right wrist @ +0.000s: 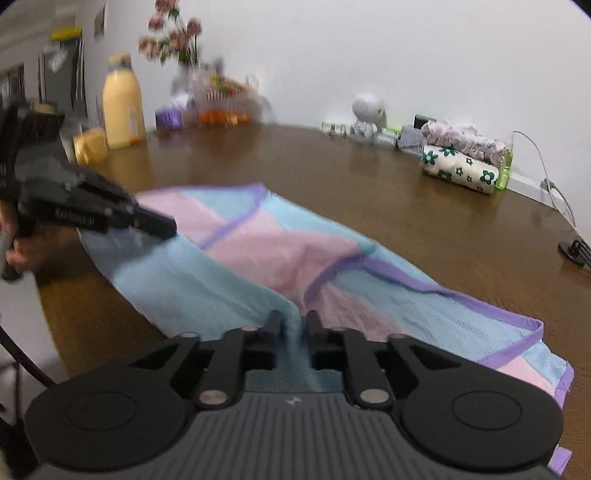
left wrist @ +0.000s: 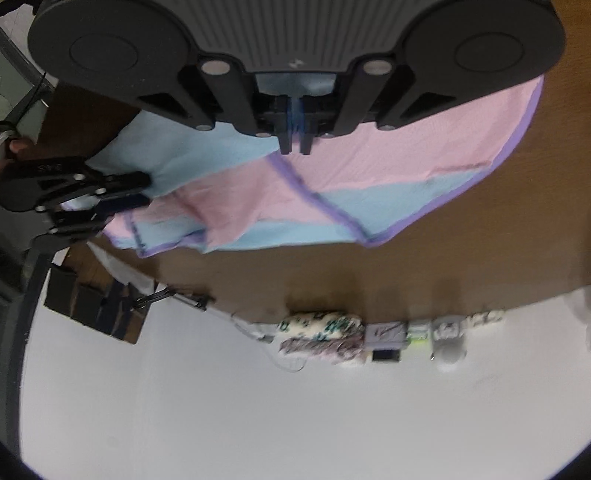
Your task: Fold clothes
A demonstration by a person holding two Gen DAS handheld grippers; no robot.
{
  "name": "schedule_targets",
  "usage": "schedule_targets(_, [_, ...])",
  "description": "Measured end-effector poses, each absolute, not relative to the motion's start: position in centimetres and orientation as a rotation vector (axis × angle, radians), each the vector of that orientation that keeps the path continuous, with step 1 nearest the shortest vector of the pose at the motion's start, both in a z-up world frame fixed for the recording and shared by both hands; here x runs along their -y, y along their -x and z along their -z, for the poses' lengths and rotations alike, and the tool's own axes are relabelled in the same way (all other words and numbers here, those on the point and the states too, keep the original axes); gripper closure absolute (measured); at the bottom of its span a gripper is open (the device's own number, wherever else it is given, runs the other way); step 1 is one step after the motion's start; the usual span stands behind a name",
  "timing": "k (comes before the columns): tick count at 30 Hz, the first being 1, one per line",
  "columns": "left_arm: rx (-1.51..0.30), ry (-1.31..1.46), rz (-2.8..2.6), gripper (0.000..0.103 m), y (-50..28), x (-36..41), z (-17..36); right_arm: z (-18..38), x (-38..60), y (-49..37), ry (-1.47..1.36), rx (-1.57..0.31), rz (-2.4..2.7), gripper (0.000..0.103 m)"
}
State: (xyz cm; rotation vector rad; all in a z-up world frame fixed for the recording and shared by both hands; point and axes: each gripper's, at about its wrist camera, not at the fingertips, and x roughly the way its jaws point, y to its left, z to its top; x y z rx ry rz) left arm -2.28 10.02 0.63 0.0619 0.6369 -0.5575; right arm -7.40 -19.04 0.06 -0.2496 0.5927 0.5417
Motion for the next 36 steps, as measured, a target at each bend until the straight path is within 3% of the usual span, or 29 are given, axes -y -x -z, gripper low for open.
schedule_targets(6, [-0.610,-0.035,0.521,0.076,5.2,-15.7,-2.9,-1.3,18.6,10.0,0.309,-0.493,-0.548,0.072])
schedule_targets(14, [-0.666,-0.145,0.435,0.076,8.5,-18.3,-1.1,0.4,17.8,10.1,0.314,-0.550,-0.592,0.071])
schedule_targets(16, [-0.667,-0.165,0.434,0.074,8.6,-18.3,-1.2,0.3,18.1,9.5,0.285,-0.572,-0.608,0.064])
schedule_targets(18, [-0.658,-0.211,0.423,0.063,8.5,-18.5,-1.5,0.3,18.3,9.1,0.311,-0.584,-0.599,0.057])
schedule_targets(21, [-0.592,-0.249,0.398,0.057,6.9,-18.8,-3.3,-1.4,19.6,9.2,0.307,-0.533,-0.602,0.056])
schedule_targets(22, [-0.572,-0.237,0.405,0.053,6.0,-18.8,-4.2,-2.2,20.4,8.6,0.282,-0.521,-0.594,0.051])
schedule_targets(25, [-0.532,-0.201,0.512,0.028,1.6,-17.2,-6.3,-3.9,22.1,5.5,0.244,-0.518,-0.536,0.044])
schedule_targets(30, [-0.650,-0.188,0.648,0.028,-7.6,-11.3,-6.5,-4.4,22.5,-2.2,0.168,-0.623,-0.492,0.044])
schedule_targets(36, [-0.773,-0.300,0.707,0.034,-13.3,-7.2,-3.6,-2.0,20.0,-6.4,0.296,-0.750,-0.517,0.056])
